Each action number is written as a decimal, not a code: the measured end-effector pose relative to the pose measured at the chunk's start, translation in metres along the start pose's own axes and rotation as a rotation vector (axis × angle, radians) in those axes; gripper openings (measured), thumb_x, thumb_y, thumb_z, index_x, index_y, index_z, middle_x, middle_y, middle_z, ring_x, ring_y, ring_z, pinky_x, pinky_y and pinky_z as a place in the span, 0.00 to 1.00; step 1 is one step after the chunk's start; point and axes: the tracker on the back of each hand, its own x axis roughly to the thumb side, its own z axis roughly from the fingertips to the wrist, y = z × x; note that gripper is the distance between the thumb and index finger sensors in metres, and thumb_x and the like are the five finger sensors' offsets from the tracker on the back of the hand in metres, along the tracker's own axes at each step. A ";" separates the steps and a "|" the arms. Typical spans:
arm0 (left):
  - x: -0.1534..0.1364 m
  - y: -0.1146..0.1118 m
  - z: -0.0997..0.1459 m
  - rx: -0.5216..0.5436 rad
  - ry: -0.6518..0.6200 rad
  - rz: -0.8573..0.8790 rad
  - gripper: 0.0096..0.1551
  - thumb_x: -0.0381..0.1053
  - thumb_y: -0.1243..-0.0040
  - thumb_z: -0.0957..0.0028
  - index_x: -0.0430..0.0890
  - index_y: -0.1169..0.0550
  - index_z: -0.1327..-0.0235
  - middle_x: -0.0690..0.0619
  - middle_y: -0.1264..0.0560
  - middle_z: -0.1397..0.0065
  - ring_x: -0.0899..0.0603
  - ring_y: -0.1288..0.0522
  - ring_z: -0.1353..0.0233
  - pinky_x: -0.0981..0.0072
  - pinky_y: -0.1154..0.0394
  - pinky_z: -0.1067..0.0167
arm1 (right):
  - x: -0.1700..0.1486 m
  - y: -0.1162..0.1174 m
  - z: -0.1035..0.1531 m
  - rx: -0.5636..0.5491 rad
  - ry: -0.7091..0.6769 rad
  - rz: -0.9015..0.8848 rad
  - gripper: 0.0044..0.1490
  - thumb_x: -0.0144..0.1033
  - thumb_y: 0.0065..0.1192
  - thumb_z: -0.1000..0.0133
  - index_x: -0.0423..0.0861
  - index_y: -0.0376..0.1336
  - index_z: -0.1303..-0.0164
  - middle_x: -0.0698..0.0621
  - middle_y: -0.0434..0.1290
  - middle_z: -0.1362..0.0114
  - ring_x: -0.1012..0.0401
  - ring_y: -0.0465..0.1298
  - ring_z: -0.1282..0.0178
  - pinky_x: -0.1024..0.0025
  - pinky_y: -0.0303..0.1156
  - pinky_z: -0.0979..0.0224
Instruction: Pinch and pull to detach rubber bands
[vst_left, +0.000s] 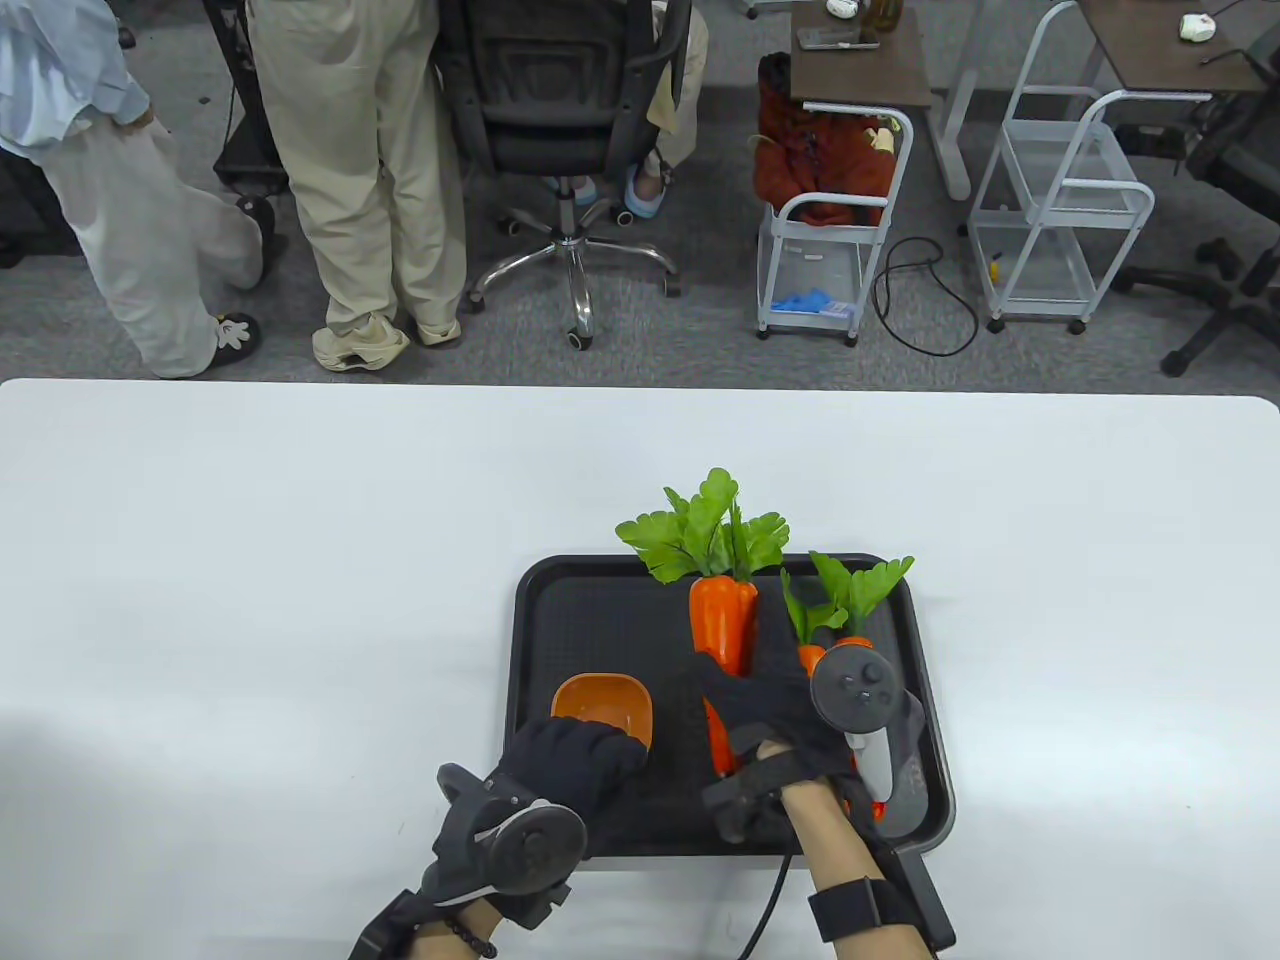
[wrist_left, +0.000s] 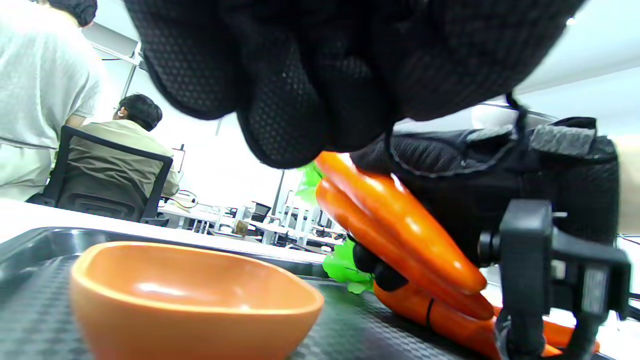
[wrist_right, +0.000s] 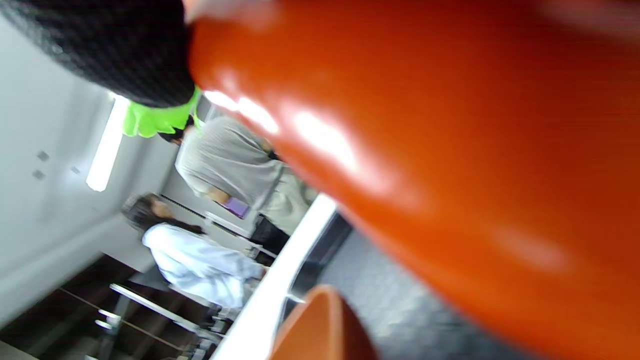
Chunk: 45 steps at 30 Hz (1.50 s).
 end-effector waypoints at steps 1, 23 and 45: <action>0.000 0.000 0.000 0.001 0.002 -0.002 0.18 0.58 0.37 0.51 0.61 0.19 0.48 0.59 0.11 0.44 0.50 0.11 0.45 0.48 0.18 0.39 | 0.002 0.002 -0.001 -0.003 0.017 0.053 0.65 0.60 0.74 0.49 0.40 0.40 0.20 0.24 0.54 0.24 0.28 0.73 0.39 0.40 0.75 0.42; -0.008 0.005 -0.001 0.010 0.048 -0.002 0.18 0.58 0.37 0.51 0.60 0.19 0.48 0.59 0.10 0.46 0.50 0.11 0.47 0.48 0.17 0.40 | 0.020 0.057 -0.019 0.085 0.189 0.871 0.62 0.58 0.70 0.47 0.40 0.39 0.20 0.23 0.50 0.24 0.27 0.72 0.39 0.41 0.75 0.42; -0.020 0.006 -0.030 -0.037 0.173 -0.219 0.19 0.58 0.36 0.51 0.57 0.18 0.49 0.59 0.09 0.54 0.51 0.11 0.54 0.51 0.16 0.45 | 0.019 -0.042 0.057 -0.064 -0.145 0.575 0.60 0.60 0.68 0.48 0.39 0.43 0.20 0.27 0.54 0.23 0.29 0.72 0.38 0.46 0.76 0.43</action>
